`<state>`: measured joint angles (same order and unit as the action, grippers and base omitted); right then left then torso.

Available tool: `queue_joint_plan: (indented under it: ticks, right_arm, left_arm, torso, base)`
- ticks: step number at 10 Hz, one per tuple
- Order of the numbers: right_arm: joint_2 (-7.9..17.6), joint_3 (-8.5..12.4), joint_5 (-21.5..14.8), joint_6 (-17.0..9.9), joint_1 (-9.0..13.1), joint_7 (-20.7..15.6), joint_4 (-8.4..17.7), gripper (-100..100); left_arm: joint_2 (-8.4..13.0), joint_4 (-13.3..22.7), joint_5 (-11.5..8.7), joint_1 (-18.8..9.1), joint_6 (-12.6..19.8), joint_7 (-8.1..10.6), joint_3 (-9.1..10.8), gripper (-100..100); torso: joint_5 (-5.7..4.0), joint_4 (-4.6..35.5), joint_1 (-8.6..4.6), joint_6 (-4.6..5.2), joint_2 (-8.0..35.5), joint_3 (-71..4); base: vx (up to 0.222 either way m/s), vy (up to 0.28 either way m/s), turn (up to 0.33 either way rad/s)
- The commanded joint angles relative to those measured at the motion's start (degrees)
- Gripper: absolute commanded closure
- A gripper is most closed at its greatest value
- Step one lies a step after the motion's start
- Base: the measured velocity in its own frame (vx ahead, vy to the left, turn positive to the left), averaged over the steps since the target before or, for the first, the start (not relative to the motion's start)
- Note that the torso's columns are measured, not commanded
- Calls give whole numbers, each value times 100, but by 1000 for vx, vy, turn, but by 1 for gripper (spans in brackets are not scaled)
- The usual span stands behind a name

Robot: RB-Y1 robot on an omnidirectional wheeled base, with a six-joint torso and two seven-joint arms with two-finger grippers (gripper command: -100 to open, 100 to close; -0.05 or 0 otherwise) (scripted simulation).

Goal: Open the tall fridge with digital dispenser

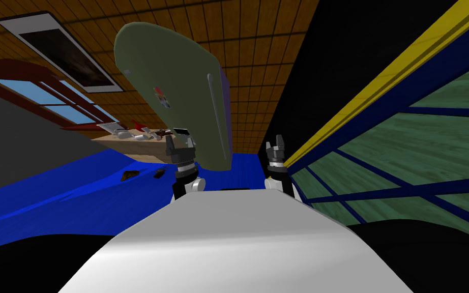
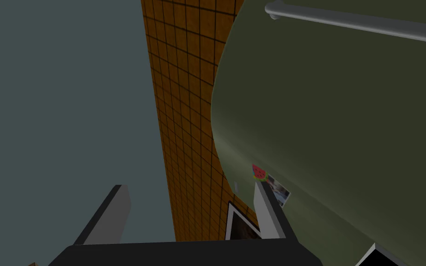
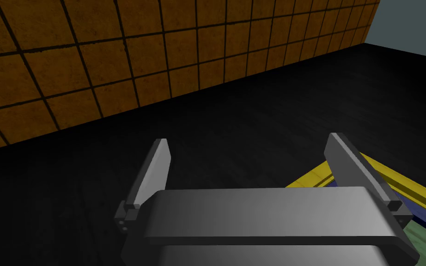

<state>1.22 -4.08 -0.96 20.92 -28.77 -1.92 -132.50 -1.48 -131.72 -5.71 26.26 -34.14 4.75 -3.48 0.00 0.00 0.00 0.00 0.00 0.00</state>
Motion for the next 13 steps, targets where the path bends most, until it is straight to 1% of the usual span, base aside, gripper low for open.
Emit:
queue_joint_plan:
  ticks: [1, 3, 9, 10, 11, 13]
  right_arm:
    - [0, 0, 0, 0, 0, 0, 0, 0]
    - [0, 0, 0, 0, 0, 0, -1, 0]
    - [0, 0, 0, 1, 0, 0, -2, 0]
    - [0, 0, 0, 1, 0, 0, -2, 0]
    - [0, 0, 0, 0, 0, 0, 0, 0]
    - [0, 0, 0, 0, -1, 0, 1, 0]
  left_arm:
    - [0, 0, 0, 0, 0, 0, 0, 0]
    - [0, -1, 0, 0, 0, 0, 0, 0]
    - [0, -2, 0, 0, 0, 0, 0, 0]
    - [214, 75, 0, -101, 64, 44, -5, -100]
    - [366, 152, -1, -202, 129, 87, -10, -100]
    - [656, 378, -4, -495, 319, 213, -22, -100]
  torso:
    - [0, 235, 0, 0, 232, -467]
    - [0, 1006, 0, 0, 1003, -2014]
    - [0, 3537, 0, 0, 3539, -7073]
    - [0, 3960, 0, 0, 3962, -7919]
    - [0, 4149, 0, 0, 4153, -8315]
    - [-1, 4220, -3, 0, 4219, -8454]
  base:
    - [0, 0, 0]
    - [0, 0, 0]
    - [0, 0, 0]
    - [9, -5, 19]
    - [12, -16, 24]
    - [14, -26, 37]
